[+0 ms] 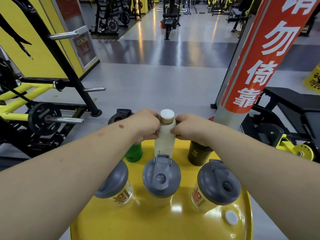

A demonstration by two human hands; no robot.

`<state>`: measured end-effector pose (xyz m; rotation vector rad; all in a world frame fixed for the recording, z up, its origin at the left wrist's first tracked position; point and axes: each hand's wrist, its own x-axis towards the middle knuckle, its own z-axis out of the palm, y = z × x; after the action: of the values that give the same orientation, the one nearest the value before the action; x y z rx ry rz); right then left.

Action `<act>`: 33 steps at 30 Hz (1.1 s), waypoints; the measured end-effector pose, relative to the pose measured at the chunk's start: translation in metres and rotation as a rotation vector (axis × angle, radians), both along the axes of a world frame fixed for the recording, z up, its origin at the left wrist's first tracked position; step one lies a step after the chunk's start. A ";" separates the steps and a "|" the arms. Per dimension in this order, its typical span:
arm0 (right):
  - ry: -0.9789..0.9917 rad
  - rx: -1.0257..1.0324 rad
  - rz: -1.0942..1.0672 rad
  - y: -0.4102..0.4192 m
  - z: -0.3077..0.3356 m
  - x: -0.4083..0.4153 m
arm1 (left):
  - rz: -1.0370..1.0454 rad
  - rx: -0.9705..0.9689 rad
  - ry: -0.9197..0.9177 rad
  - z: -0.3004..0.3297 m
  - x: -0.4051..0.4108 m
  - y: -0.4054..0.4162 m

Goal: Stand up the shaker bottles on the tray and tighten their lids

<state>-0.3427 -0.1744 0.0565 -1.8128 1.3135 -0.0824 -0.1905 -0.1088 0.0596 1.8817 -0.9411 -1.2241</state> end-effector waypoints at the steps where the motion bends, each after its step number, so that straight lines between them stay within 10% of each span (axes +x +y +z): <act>1: -0.001 -0.001 0.001 0.000 0.000 0.000 | 0.001 -0.003 0.004 0.000 0.000 0.000; 33: -0.018 -0.073 0.006 0.008 -0.009 0.001 | 0.041 -0.074 0.036 -0.007 0.003 0.025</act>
<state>-0.3419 -0.1660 0.0478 -1.8728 1.3078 -0.1444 -0.1875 -0.0834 0.0527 1.8069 -0.9112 -1.1796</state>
